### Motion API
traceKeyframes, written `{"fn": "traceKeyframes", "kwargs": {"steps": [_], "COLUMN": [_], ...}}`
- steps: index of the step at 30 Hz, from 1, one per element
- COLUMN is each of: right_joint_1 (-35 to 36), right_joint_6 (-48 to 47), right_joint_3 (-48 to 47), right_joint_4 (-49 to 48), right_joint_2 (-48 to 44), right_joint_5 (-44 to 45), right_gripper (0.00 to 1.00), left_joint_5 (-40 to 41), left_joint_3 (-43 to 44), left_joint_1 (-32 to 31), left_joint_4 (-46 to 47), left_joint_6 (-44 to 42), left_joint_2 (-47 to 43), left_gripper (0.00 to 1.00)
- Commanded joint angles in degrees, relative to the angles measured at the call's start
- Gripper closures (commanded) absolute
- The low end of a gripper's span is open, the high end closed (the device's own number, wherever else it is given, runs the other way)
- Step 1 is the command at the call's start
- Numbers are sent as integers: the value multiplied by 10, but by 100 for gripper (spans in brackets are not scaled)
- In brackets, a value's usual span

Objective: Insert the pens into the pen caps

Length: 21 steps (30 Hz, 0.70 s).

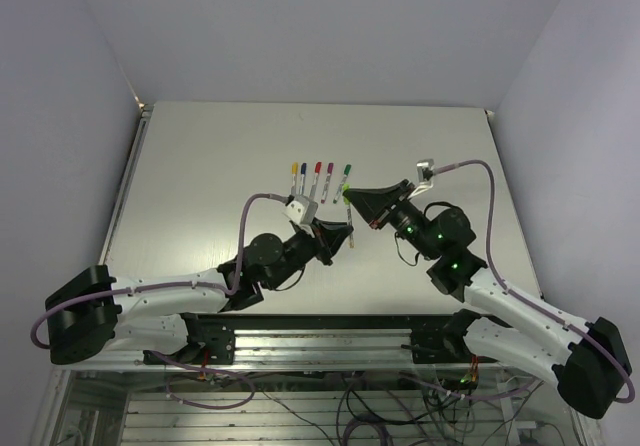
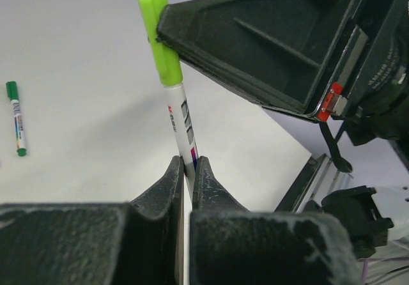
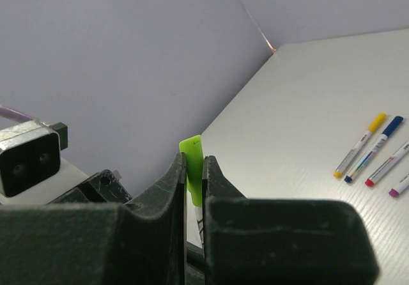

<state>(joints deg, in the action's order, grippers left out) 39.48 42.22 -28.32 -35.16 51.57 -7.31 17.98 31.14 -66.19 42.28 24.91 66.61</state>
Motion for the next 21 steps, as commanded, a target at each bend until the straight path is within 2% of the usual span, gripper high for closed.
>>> {"fn": "traceKeyframes", "kwargs": {"steps": [1, 7, 21], "right_joint_1": [66, 93, 115], "right_joint_6": [-34, -47, -67], "right_joint_3": [12, 18, 26], "right_joint_4": [171, 203, 218], "right_joint_2": [22, 22, 43], "right_joint_5": [0, 63, 71], "right_gripper": [100, 100, 100], "left_joint_5": [38, 43, 30], "left_joint_3": [70, 77, 83], "left_joint_1": [19, 32, 76], "left_joint_4": [91, 89, 88], "left_joint_6": [-49, -58, -53], "left_joint_2": [-19, -34, -61], "left_gripper": [93, 93, 93]}}
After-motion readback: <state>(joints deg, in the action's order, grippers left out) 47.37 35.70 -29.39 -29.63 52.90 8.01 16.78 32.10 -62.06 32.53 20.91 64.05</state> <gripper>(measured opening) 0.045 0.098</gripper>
